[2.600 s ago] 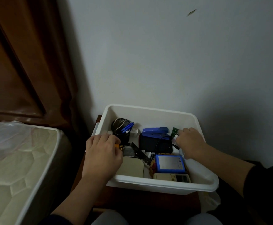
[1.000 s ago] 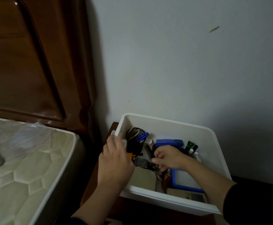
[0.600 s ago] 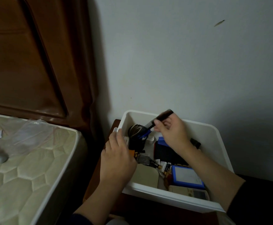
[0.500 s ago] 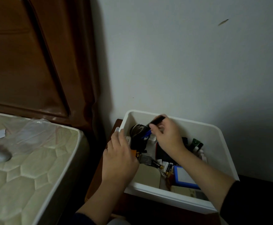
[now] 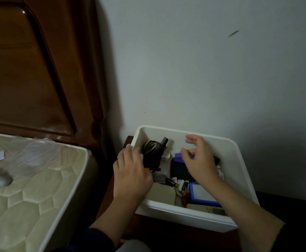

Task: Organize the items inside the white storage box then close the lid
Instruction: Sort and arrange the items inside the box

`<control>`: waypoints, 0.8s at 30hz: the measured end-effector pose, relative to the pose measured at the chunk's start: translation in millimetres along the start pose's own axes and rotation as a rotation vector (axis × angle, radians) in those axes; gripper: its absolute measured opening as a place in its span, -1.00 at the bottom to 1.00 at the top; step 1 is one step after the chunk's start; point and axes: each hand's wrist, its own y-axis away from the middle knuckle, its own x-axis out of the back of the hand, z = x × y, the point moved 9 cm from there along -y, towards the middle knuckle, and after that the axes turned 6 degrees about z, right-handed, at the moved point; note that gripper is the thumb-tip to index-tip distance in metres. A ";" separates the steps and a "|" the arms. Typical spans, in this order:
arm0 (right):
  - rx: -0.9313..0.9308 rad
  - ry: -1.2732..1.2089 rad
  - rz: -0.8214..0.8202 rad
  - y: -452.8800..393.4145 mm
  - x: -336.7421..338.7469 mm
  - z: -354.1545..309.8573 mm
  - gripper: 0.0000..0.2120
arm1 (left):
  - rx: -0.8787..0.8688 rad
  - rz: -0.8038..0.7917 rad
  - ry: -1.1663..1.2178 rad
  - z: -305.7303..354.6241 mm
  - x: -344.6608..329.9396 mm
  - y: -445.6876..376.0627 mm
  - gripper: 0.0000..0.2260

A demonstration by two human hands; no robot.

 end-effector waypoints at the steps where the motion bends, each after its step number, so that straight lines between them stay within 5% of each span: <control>1: 0.013 0.051 -0.010 9.1 17.0 2.4 -0.60 | -0.040 0.026 0.017 2.8 3.6 0.4 -0.46; 4: 0.055 0.264 -0.038 39.3 64.2 9.8 -0.66 | -0.180 0.007 0.104 13.5 7.3 4.2 -0.67; 8: 0.062 0.875 0.050 64.4 115.2 30.3 -0.62 | -0.250 -0.095 0.225 24.3 10.0 11.2 -0.86; 12: -0.151 0.655 -0.038 83.2 119.8 65.0 -0.68 | -0.181 -0.210 0.203 22.9 3.4 14.9 -0.90; 17: -0.152 0.596 -0.010 81.7 122.0 65.8 -0.68 | -0.206 -0.343 0.100 24.1 -9.4 15.2 -0.88; 24: -0.180 0.598 -0.043 80.4 121.4 67.3 -0.63 | -0.406 -0.496 0.090 34.0 -18.8 41.0 -0.20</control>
